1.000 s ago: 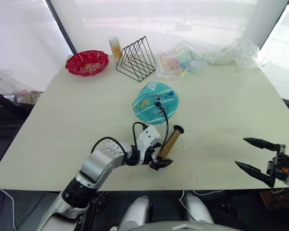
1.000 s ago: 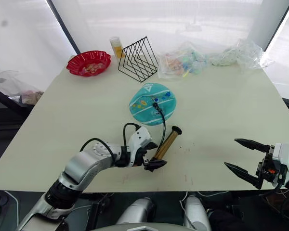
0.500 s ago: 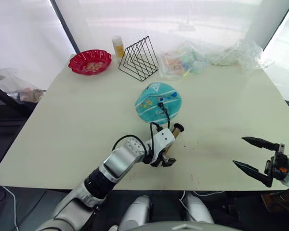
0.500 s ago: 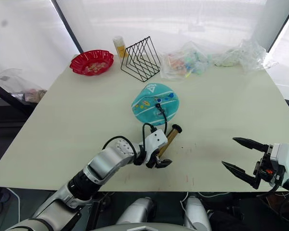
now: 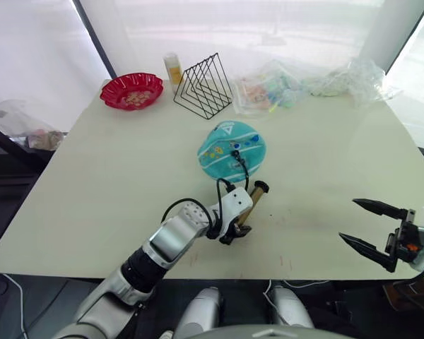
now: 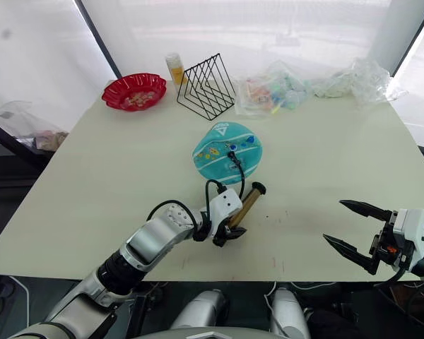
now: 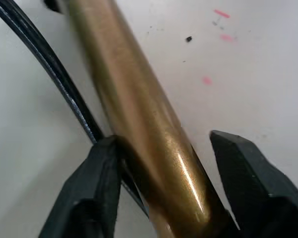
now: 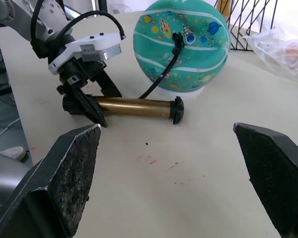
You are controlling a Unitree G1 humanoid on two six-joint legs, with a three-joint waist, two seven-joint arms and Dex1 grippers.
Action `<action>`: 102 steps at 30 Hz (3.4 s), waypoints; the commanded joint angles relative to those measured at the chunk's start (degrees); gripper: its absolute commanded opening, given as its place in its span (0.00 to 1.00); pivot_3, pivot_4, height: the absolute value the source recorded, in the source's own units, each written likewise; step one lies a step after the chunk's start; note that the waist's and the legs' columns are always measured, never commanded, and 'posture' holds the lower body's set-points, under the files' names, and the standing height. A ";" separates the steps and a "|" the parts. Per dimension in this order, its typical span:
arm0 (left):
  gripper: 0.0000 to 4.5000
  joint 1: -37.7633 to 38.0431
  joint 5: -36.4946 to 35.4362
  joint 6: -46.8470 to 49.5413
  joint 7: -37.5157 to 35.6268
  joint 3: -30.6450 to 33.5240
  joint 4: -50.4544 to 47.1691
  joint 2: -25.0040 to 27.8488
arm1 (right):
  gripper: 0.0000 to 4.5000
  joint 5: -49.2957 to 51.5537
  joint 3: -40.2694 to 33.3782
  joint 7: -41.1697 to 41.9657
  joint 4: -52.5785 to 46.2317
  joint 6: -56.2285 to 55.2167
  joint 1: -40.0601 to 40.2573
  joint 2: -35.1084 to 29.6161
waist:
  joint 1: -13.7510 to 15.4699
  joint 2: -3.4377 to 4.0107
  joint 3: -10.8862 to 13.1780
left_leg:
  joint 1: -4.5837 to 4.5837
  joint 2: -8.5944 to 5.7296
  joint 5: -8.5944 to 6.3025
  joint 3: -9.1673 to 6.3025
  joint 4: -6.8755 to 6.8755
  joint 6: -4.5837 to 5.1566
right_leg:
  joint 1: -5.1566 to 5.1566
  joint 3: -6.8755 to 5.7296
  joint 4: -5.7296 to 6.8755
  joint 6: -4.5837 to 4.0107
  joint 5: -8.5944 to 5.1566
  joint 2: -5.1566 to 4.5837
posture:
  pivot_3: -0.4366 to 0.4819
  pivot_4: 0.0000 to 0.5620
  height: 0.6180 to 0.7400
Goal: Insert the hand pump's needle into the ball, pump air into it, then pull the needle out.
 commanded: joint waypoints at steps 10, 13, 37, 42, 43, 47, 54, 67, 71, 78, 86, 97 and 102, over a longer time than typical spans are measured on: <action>0.23 1.66 -0.29 -8.37 -4.48 3.74 0.22 2.33 | 1.00 0.20 0.56 -2.57 -2.41 0.43 0.47 1.50 | -0.01 0.01 0.00 | -0.01 0.01 0.00 0.01 0.00 0.00 | -0.02 0.01 0.00 0.00 0.00 0.00 | 0.48 0.27 1.00; 0.23 3.06 -0.81 -12.31 -6.41 5.28 -0.74 3.16 | 1.00 1.08 1.00 -5.35 -3.47 2.11 0.41 2.59 | 0.01 0.01 0.00 | -0.02 0.01 0.00 0.01 0.00 0.00 | -0.02 0.00 0.00 0.00 0.00 -0.01 | 0.48 0.27 1.00; 0.23 9.98 -7.18 -31.97 -13.57 16.57 1.94 -1.61 | 1.00 21.09 3.10 -37.21 -18.29 26.29 -3.37 13.22 | 0.05 0.01 0.00 | -0.06 -0.01 -0.02 -0.08 -0.02 0.04 | -0.04 -0.04 -0.02 -0.01 0.00 -0.05 | 0.48 0.27 1.00; 0.23 11.27 -8.52 -34.56 -14.66 16.90 1.88 -3.15 | 1.00 29.44 7.00 -45.67 -19.92 30.68 -6.54 17.53 | -0.08 0.02 0.00 | -0.06 -0.01 -0.03 -0.09 -0.02 0.05 | -0.04 -0.06 -0.03 -0.01 0.00 -0.04 | 0.48 0.27 1.00; 0.23 11.60 -8.61 -34.97 -14.87 16.92 1.78 -3.36 | 1.00 30.94 8.05 -47.52 -19.84 31.66 -7.36 18.61 | -0.31 0.02 0.00 | -0.05 0.00 -0.03 -0.11 -0.02 0.05 | -0.05 -0.05 -0.01 -0.01 0.00 -0.03 | 0.48 0.27 1.00; 0.23 12.50 -8.84 -36.65 -16.06 16.84 1.44 -3.77 | 1.00 34.87 10.27 -55.53 -18.36 34.76 -10.40 21.42 | -0.58 0.02 0.00 | -0.06 0.01 -0.03 -0.13 -0.03 0.05 | -0.06 -0.05 0.01 -0.02 0.01 -0.03 | 0.48 0.27 1.00; 0.23 13.40 -9.28 -37.84 -17.18 16.59 0.43 -4.01 | 1.00 40.20 13.61 -60.56 -16.70 35.52 -14.58 25.73 | -0.85 0.03 0.00 | -0.06 -0.03 -0.03 -0.18 -0.03 0.05 | -0.06 -0.08 -0.01 -0.02 0.01 -0.01 | 0.48 0.27 1.00; 0.23 13.97 -8.93 -37.93 -17.43 16.02 -0.25 -4.15 | 1.00 42.46 16.67 -63.59 -12.67 35.31 -19.56 30.96 | -1.43 0.09 0.04 | -0.08 -0.02 -0.10 -0.24 -0.03 0.18 | -0.11 -0.08 0.02 -0.03 0.01 0.05 | 0.48 0.27 1.00; 0.23 14.13 -8.97 -37.75 -17.33 16.02 -0.18 -4.20 | 1.00 42.37 16.42 -63.41 -12.73 35.06 -19.50 30.65 | -1.49 0.09 0.04 | -0.10 -0.03 -0.09 -0.23 -0.03 0.16 | -0.15 -0.06 0.01 -0.02 0.01 0.05 | 0.48 0.27 1.00; 0.23 14.28 -8.69 -37.64 -17.32 15.54 0.05 -4.35 | 1.00 43.14 16.44 -63.21 -13.80 35.20 -19.09 30.05 | -1.50 0.10 0.04 | -0.10 -0.03 -0.12 -0.23 -0.04 0.21 | -0.17 -0.05 0.05 -0.03 0.01 0.06 | 0.48 0.27 1.00; 0.23 14.13 -8.15 -36.86 -17.12 15.36 1.10 -4.56 | 1.00 43.33 16.82 -62.42 -14.75 35.01 -18.87 29.69 | -1.51 0.10 0.04 | -0.12 -0.03 -0.11 -0.23 -0.04 0.20 | -0.18 -0.05 0.03 -0.03 0.01 0.06 | 0.48 0.27 1.00; 0.23 14.30 -8.13 -36.29 -17.19 15.29 0.85 -4.45 | 0.83 41.70 16.55 -62.36 -14.05 34.32 -18.98 29.65 | -1.50 0.10 0.04 | -0.12 -0.03 -0.12 -0.23 -0.04 0.20 | -0.19 -0.05 0.03 -0.03 0.01 0.06 | 0.48 0.27 1.00; 0.23 14.25 -8.32 -36.19 -17.19 15.30 0.83 -4.35 | 0.47 41.25 16.58 -62.41 -13.87 34.16 -19.15 29.81 | -1.50 0.10 0.04 | -0.13 -0.02 -0.12 -0.23 -0.05 0.21 | -0.21 -0.04 0.04 -0.03 0.01 0.07 | 0.48 0.27 1.00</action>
